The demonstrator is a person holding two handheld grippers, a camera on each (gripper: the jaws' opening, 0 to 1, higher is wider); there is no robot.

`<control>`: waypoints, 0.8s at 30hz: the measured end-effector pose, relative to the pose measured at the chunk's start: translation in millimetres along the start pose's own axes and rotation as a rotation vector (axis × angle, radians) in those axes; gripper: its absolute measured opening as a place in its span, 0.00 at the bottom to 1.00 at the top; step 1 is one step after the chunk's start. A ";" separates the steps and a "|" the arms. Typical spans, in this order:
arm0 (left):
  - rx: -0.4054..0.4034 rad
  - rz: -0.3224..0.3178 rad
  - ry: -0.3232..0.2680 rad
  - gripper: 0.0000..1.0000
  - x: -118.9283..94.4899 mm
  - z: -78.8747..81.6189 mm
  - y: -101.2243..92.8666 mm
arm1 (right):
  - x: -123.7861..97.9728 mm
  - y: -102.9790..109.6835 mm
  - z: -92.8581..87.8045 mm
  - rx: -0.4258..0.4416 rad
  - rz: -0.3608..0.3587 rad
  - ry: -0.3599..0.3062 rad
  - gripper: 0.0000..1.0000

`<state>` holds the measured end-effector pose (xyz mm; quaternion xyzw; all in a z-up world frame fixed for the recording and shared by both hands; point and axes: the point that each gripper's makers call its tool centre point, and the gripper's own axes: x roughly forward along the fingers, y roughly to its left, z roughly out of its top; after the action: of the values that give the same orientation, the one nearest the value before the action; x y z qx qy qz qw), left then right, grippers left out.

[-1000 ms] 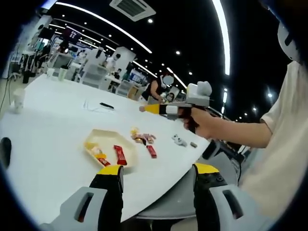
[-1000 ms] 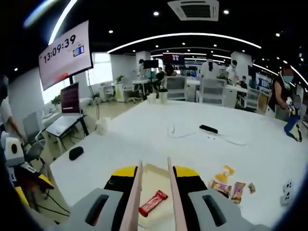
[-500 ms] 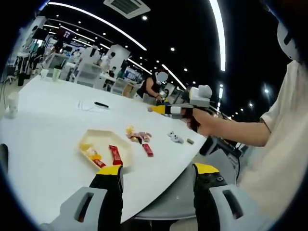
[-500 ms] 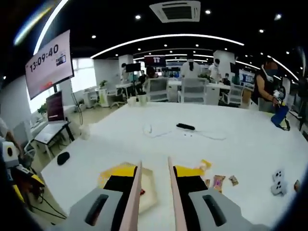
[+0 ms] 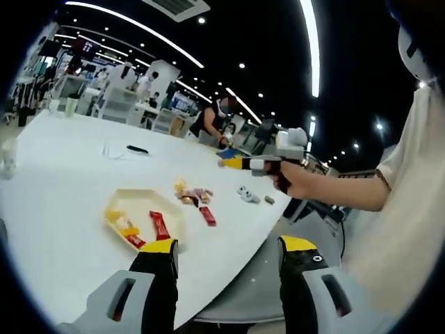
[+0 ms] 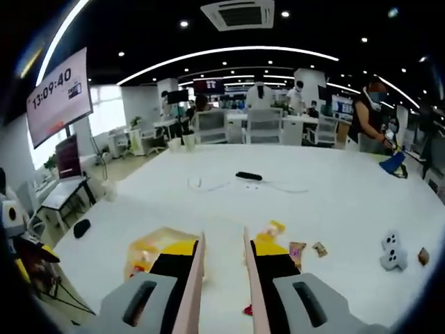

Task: Place the target food into the container with the food tongs after gripping and lifting it, then release it inside without dropping or visibly crushing the food.

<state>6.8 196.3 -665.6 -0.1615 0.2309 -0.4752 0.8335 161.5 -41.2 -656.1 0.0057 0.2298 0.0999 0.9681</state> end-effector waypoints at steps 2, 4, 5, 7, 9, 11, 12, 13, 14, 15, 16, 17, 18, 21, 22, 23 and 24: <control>0.004 0.001 -0.001 0.58 -0.8 0.6 0.8 | -1.6 -1.8 -0.4 0.005 -0.007 0.000 0.28; 0.004 0.003 -0.001 0.58 -1.3 0.6 1.4 | -2.4 -3.6 -0.5 0.005 -0.011 -0.002 0.29; 0.004 0.005 -0.001 0.58 -1.6 0.3 1.7 | -2.9 -5.7 -0.7 0.008 -0.015 -0.003 0.29; 0.001 0.005 0.004 0.58 -1.9 -1.8 1.9 | -4.6 -8.1 -1.7 0.009 -0.022 -0.004 0.29; -0.002 0.003 0.008 0.58 -1.6 -3.7 0.5 | -5.3 -10.0 -2.8 0.012 -0.026 -0.003 0.29; -0.003 0.001 0.011 0.58 -0.8 -5.1 -0.5 | -6.2 -11.8 -4.7 0.016 -0.029 -0.001 0.29; -0.004 0.000 0.012 0.58 -0.2 -5.8 -0.9 | -6.5 -13.0 -5.6 0.018 -0.031 0.000 0.29; -0.005 0.000 0.012 0.58 0.3 -6.1 -1.3 | -6.8 -14.3 -6.9 0.021 -0.034 0.002 0.29; -0.006 0.000 0.013 0.58 0.7 -6.3 -1.6 | -7.0 -14.6 -7.4 0.021 -0.034 0.002 0.29; -0.007 -0.001 0.014 0.58 1.4 -6.5 -1.9 | -7.1 -15.9 -8.5 0.025 -0.037 0.004 0.29; -0.007 -0.001 0.014 0.57 1.9 -6.7 -2.2 | -7.2 -16.3 -9.8 0.032 -0.033 0.004 0.28; -0.008 -0.002 0.015 0.58 2.2 -7.0 -2.3 | -6.9 -15.7 -10.5 0.037 -0.026 0.006 0.28; -0.008 -0.002 0.017 0.57 2.6 -7.3 -2.5 | -7.6 -15.0 -11.0 0.040 -0.025 0.004 0.28; -0.008 -0.001 0.022 0.57 3.2 -8.2 -2.1 | -6.3 -18.4 -13.7 0.047 -0.025 0.006 0.28; -0.008 0.000 0.023 0.57 3.4 -8.3 -2.0 | -5.9 -19.3 -14.2 0.048 -0.026 0.006 0.28; -0.009 0.000 0.023 0.57 3.6 -8.3 -2.0 | -5.9 -19.8 -14.8 0.049 -0.026 0.007 0.29; -0.010 0.000 0.024 0.57 4.0 -8.6 -1.9 | -5.9 -20.4 -15.6 0.051 -0.027 0.007 0.29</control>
<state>2.6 191.5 -672.8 -0.1597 0.2433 -0.4762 0.8298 153.3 -62.9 -668.6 0.0268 0.2358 0.0810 0.9680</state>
